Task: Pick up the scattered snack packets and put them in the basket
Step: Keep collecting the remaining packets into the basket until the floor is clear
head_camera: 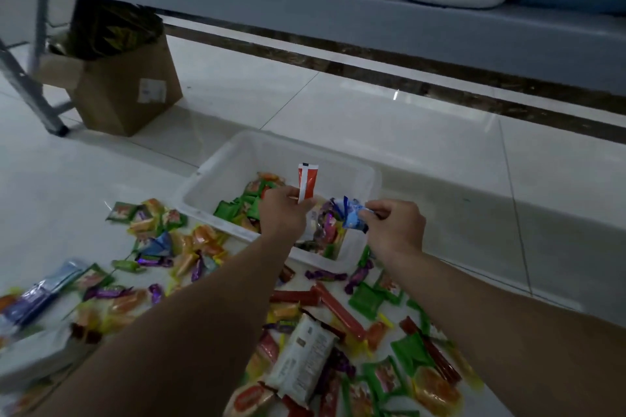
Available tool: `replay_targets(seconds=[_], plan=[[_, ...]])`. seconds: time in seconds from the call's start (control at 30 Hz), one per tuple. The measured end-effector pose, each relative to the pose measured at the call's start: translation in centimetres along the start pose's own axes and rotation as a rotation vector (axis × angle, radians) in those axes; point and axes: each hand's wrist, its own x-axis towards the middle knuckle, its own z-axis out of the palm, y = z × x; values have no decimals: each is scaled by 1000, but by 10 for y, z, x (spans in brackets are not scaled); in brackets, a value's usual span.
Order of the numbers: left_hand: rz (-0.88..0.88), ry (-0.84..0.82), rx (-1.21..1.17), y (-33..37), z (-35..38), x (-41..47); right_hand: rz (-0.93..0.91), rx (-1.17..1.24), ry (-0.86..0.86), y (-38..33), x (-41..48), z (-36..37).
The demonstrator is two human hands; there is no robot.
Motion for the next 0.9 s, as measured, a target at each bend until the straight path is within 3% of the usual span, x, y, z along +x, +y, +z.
replay_targets(seconds=[0.13, 0.27, 0.47, 0.9], plan=[[-22, -45, 6, -20, 7, 23, -19, -49, -34, -4, 16, 21], [9, -79, 161, -41, 13, 30, -66, -85, -67, -6, 29, 35], [45, -83, 156, -41, 17, 30, -98, -113, -191, 12, 36, 35], [281, -369, 156, 18, 80, -52, 86, -132, -159, 88, 3, -111]])
